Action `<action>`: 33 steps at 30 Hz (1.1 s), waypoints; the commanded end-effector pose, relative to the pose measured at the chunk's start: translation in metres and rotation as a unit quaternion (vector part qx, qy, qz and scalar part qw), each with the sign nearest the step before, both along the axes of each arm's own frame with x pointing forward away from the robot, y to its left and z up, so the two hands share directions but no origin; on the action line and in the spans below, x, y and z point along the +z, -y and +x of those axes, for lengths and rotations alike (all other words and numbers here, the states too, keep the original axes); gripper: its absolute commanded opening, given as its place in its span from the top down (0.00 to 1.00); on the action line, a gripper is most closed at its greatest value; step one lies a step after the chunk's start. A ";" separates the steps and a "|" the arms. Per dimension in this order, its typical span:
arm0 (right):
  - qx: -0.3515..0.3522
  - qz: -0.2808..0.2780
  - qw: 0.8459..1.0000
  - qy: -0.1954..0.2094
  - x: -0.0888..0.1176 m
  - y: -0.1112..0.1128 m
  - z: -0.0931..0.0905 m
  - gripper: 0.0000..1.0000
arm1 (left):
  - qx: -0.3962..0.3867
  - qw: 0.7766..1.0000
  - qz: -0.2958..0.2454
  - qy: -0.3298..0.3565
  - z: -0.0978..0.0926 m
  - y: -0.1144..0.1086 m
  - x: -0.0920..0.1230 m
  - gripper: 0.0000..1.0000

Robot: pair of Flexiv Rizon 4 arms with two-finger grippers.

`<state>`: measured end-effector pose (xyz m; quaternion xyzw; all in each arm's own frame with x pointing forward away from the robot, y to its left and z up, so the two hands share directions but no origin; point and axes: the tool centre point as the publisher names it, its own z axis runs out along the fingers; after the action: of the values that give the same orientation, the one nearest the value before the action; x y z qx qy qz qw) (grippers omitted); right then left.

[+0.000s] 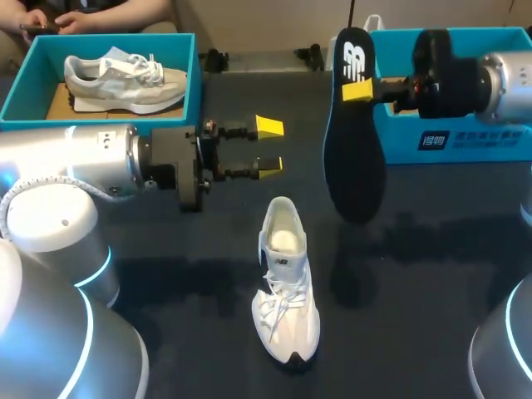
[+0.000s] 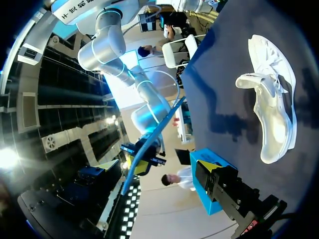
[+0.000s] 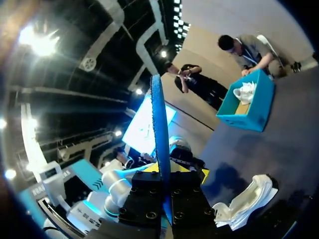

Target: Take the shoe out of the shoebox, open the shoe tongue, remove and reinsert the insole, then place the shoe into the shoebox

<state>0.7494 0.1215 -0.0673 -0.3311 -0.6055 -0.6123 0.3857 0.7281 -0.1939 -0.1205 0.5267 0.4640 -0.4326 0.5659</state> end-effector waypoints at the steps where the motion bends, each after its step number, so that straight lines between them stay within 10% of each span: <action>1: 0.018 -0.002 0.998 -0.054 -0.013 -0.004 0.014 1.00 | 0.002 1.000 -0.001 0.001 -0.001 0.002 -0.001 0.00; 6: 0.009 -0.036 0.990 -0.134 -0.027 -0.009 0.023 1.00 | 0.002 1.000 -0.001 0.001 -0.001 0.002 -0.001 0.00; 33: -0.003 -0.034 0.972 -0.231 -0.058 -0.037 0.055 1.00 | 0.019 0.999 0.009 -0.046 0.027 0.022 -0.015 0.00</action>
<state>0.8029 0.1536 -0.1221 -0.4740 -0.5199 -0.5028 0.5021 0.7453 -0.2010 -0.1334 0.5011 0.5027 -0.4422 0.5483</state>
